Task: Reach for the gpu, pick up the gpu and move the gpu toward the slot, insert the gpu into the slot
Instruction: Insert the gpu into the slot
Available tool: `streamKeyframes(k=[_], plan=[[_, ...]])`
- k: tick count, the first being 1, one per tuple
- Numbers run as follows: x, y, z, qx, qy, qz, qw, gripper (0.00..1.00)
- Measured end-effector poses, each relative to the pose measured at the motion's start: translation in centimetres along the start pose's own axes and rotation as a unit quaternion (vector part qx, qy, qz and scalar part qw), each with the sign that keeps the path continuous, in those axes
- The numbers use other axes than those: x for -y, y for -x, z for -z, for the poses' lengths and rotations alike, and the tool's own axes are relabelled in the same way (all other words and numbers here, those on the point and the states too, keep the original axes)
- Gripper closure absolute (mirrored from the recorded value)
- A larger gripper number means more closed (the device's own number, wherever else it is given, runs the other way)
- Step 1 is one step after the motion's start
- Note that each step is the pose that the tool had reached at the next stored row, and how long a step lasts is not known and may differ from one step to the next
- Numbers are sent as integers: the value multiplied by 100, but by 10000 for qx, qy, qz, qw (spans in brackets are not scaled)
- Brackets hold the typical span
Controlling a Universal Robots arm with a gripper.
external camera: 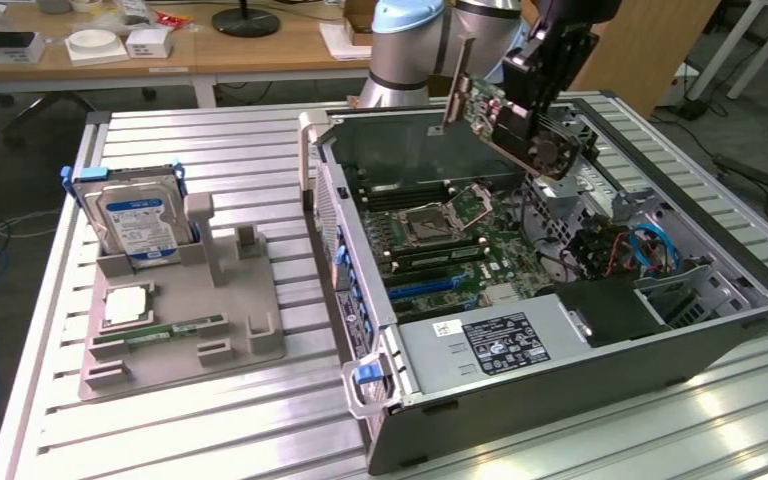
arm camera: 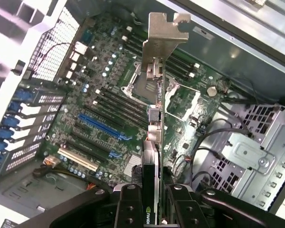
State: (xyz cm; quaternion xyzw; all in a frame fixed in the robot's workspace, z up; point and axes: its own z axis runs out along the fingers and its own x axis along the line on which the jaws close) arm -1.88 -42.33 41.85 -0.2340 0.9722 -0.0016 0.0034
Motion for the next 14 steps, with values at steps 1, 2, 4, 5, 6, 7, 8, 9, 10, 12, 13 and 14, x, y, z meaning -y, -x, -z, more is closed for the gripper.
streamKeyframes(k=[1, 2, 4, 5, 6, 7, 8, 9, 10, 12, 13, 14], plan=[[0, 0, 0, 0, 0, 60, 10000, 74], [0, 0, -1, 1, 0, 125, 9999, 74], [0, 0, -2, 1, 1, 243, 9997, 74], [0, 0, -2, 2, 1, 301, 9995, 74], [0, 0, -3, 2, 2, 365, 9993, 74], [0, 0, -3, 2, 2, 437, 9990, 74], [0, 0, -4, 2, 3, 515, 9987, 74], [0, 0, -5, 3, 3, 582, 9983, 74], [0, 0, -5, 3, 4, 655, 9979, 74], [0, 0, -7, 4, 5, 800, 9968, 74], [0, 0, -8, 4, 5, 863, 9963, 74], [0, 0, -8, 4, 5, 924, 9957, 74]])
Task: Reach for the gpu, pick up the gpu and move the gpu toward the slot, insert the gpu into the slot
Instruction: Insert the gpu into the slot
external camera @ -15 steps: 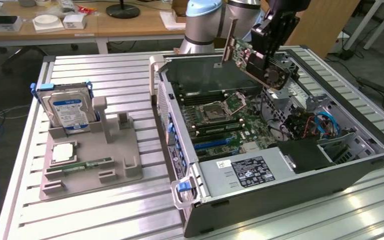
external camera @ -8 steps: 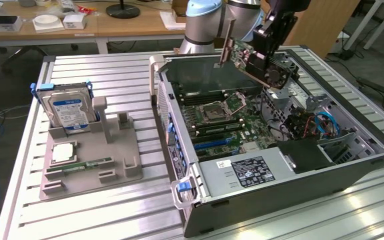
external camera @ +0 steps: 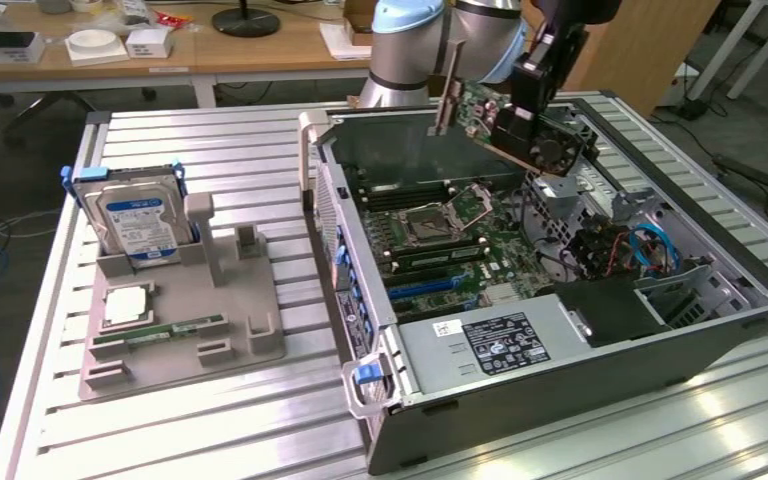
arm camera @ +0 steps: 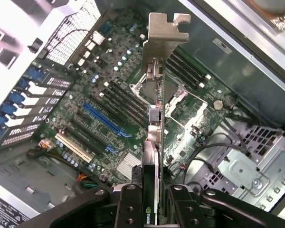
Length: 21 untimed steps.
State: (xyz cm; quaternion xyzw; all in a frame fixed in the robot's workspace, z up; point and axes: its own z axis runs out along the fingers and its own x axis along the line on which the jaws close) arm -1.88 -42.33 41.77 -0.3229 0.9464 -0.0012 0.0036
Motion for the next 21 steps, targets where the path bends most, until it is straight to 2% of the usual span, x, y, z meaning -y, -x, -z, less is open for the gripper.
streamKeyframes(k=[7, 13, 16, 21], plan=[[0, 0, -2, 2, 2, 356, 9994, 74], [0, 0, -5, 3, 4, 648, 9979, 74], [0, 0, -5, 4, 5, 802, 9968, 74], [0, 0, -8, 5, 6, 1098, 9940, 74]])
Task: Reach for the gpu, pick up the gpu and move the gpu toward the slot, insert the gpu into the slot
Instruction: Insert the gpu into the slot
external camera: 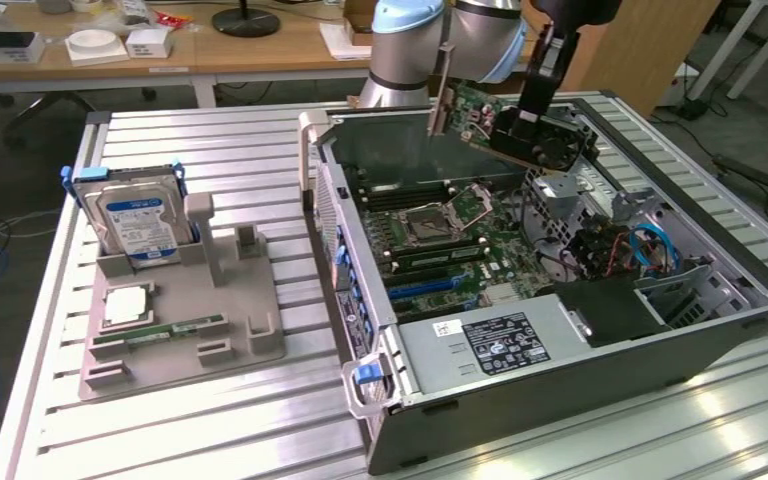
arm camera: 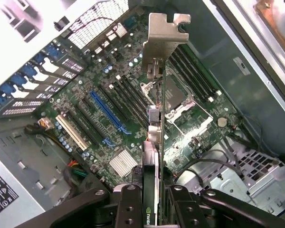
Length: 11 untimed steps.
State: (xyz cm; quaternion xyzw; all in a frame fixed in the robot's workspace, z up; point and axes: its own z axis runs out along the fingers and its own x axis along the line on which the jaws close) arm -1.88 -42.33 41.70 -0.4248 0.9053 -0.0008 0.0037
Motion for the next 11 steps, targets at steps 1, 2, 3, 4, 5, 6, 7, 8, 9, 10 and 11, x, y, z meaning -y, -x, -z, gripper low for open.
streamKeyframes(k=[1, 2, 3, 4, 5, 6, 7, 8, 9, 10, 11], plan=[[0, 0, 0, 0, 0, 57, 10000, 74], [0, 0, 0, 0, 1, 112, 9999, 74], [0, 0, -1, 1, 1, 169, 9999, 74], [0, 0, -1, 1, 1, 220, 9998, 74], [0, 0, -2, 1, 2, 271, 9996, 74], [0, 0, -2, 1, 2, 325, 9995, 74], [0, 0, -3, 2, 3, 383, 9993, 74], [0, 0, -3, 2, 3, 444, 9990, 74], [0, 0, -3, 2, 3, 508, 9987, 74], [0, 0, -4, 3, 4, 577, 9983, 74], [0, 0, -4, 3, 4, 636, 9980, 74]])
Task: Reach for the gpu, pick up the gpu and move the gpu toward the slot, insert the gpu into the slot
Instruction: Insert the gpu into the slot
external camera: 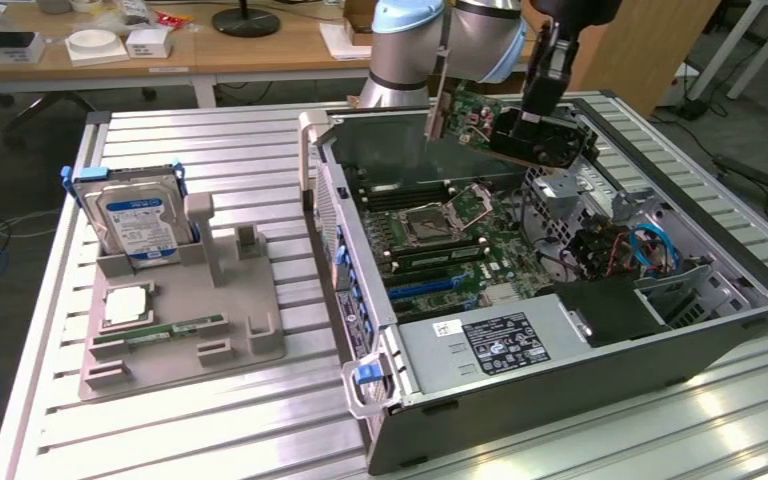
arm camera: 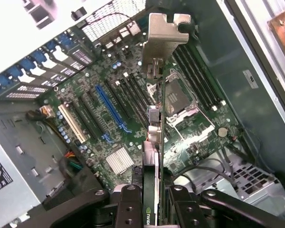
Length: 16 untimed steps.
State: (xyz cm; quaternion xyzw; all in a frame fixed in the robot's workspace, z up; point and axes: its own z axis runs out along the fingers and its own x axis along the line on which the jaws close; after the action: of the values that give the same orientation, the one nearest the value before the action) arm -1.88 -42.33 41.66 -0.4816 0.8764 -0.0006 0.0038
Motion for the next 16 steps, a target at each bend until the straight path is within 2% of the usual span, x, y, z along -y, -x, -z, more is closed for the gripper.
streamKeyframes(k=[8, 16], plan=[[0, 0, -3, 3, 4, 490, 9988, 74], [0, 0, -6, 6, 7, 953, 9954, 74]])
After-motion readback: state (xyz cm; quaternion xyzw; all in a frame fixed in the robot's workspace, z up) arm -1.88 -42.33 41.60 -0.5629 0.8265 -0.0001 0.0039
